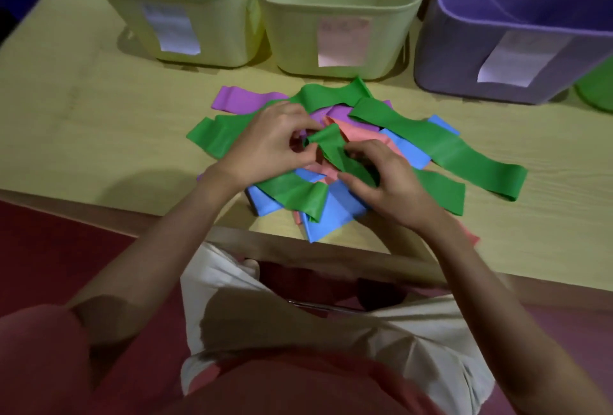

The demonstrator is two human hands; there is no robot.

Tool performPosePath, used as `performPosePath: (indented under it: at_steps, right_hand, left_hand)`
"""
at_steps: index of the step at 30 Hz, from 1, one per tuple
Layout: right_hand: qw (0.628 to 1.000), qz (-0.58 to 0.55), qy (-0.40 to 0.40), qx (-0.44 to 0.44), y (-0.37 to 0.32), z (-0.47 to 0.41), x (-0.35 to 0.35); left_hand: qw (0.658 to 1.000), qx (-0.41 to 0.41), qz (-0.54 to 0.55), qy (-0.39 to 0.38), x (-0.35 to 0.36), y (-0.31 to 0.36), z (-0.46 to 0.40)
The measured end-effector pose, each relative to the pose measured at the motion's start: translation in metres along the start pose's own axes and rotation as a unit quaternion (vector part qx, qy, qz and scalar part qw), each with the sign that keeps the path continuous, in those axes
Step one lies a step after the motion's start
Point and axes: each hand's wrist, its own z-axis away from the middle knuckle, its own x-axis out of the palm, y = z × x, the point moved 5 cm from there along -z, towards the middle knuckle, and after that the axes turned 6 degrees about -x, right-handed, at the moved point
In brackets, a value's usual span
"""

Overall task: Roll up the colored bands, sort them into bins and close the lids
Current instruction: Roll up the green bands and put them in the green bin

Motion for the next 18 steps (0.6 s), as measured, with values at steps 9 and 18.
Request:
performPosePath:
  at_steps: [9,18]
  right_hand:
    - [0.992,0.084,0.094,0.015,-0.015,0.002,-0.022]
    - [0.974,-0.056,0.211,0.063,-0.023,0.006,-0.088]
  left_hand:
    - [0.989,-0.035,0.065,0.128,-0.012,0.036,0.003]
    - [0.902,-0.221,0.335,0.161,0.006,0.028,-0.005]
